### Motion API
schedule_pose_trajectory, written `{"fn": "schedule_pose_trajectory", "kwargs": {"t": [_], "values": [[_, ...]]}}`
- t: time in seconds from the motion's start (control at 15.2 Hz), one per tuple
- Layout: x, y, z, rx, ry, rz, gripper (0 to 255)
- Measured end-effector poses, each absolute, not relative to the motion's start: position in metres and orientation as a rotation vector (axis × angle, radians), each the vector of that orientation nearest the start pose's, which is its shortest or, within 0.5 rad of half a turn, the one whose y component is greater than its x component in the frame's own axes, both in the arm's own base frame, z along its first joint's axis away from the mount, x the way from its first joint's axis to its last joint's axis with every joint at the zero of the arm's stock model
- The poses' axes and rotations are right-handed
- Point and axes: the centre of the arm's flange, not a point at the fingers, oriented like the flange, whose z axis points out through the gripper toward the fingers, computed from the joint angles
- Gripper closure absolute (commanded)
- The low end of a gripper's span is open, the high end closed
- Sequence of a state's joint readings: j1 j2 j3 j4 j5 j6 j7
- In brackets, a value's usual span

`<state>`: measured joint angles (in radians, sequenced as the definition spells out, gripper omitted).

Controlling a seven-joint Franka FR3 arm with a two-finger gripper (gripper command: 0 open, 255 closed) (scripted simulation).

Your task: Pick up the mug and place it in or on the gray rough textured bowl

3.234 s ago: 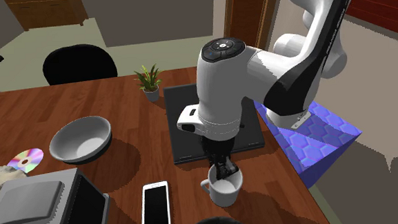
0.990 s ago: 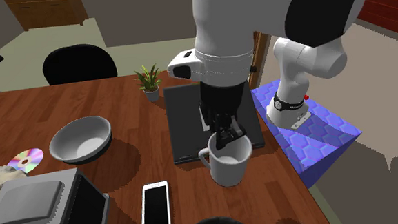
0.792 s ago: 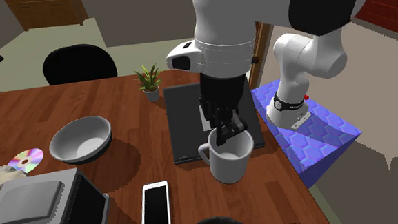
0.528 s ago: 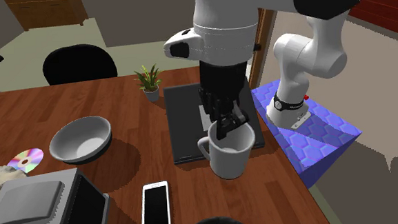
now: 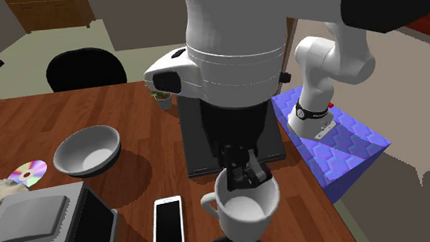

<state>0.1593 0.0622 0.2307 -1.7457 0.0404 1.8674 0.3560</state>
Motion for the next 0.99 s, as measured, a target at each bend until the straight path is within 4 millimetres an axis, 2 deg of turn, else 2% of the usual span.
{"fn": "schedule_pose_trajectory", "kwargs": {"t": [0.2, 0.4, 0.46, 0.59, 0.99], "values": [[0.572, 0.250, 0.538, -3.069, -0.035, -0.058, 255], [0.595, 0.288, 0.547, -3.069, -0.035, -0.058, 255], [0.601, 0.295, 0.548, -3.068, -0.035, -0.058, 255], [0.606, 0.301, 0.542, -3.069, -0.033, -0.057, 255], [0.610, 0.302, 0.511, -3.069, -0.033, -0.058, 255]]}}
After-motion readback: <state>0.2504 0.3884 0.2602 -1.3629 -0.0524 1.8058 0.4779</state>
